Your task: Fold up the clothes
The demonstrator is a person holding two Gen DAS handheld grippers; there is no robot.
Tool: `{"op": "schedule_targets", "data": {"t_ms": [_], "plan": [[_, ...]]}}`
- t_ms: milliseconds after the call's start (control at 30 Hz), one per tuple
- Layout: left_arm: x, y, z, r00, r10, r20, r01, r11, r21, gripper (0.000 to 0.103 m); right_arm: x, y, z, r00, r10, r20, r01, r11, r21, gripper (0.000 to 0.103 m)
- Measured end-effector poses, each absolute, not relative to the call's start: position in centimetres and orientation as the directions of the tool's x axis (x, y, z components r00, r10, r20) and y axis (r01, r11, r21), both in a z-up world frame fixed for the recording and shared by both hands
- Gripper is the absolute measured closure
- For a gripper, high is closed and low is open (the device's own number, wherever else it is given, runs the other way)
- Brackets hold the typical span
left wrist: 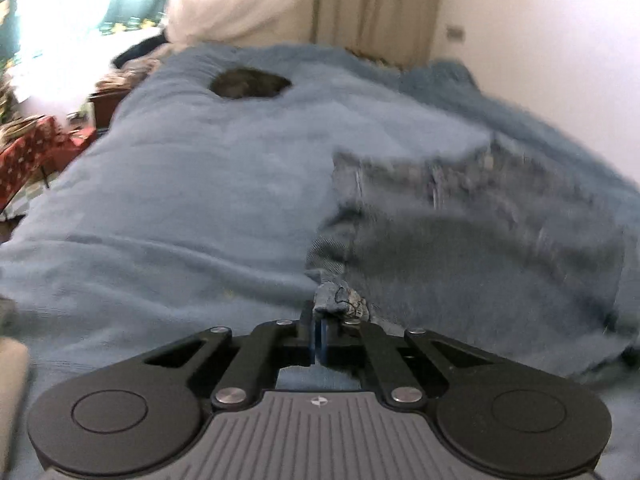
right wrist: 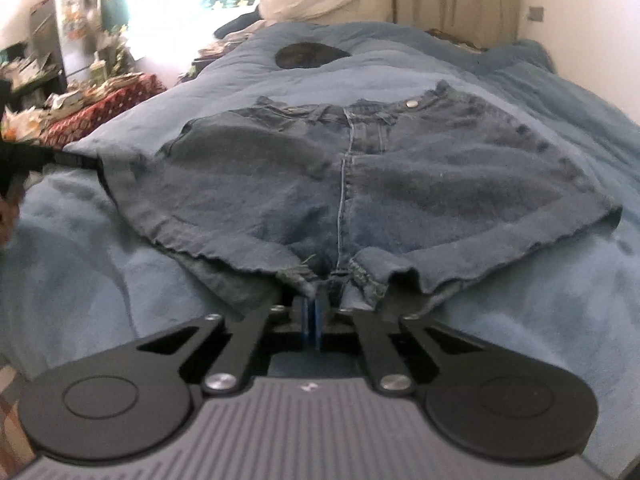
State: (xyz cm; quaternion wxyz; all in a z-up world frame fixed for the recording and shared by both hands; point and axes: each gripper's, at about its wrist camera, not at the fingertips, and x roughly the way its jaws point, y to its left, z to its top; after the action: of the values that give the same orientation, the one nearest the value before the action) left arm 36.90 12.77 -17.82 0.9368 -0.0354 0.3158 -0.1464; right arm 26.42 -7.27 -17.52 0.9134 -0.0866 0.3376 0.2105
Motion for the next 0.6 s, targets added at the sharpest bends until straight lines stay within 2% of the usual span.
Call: {"op": "schedule_targets", "data": {"t_ms": [133,233,367,467,600], "plan": [[34.5,15.0,-14.6,0.777,-0.351,-0.523,0.252,0.934,-0.253,0.1,25.0,-7.6,-15.8,0.711,0.336,-0.618,-0.486,0.87,-0.086,0.102],[34.8,15.0,-16.1,0.743,-0.332,-0.58,0.224,0.942,-0.251,0.1,24.3,-6.7,-16.1,0.704,0.336,-0.626,-0.528,0.837,-0.145,0.102],[36.7,16.1,-20.8,0.67,-0.339,-0.66,0.127,0.929,-0.347,0.1,23.5,-5.5,-19.5,0.67,0.315,-0.672,-0.582,0.785,-0.211,0.102],[37.0,16.4,-22.3,0.653,-0.346,-0.674,0.095,0.92,-0.38,0.099,22.7,-5.5,-20.3,0.674,0.312,-0.67,-0.598,0.763,-0.245,0.101],[37.2,16.4,-22.3,0.654,-0.347,-0.673,0.087,0.917,-0.389,0.094,22.8,-6.5,-19.3,0.657,0.346,-0.67,-0.601,0.777,-0.188,0.1]]}}
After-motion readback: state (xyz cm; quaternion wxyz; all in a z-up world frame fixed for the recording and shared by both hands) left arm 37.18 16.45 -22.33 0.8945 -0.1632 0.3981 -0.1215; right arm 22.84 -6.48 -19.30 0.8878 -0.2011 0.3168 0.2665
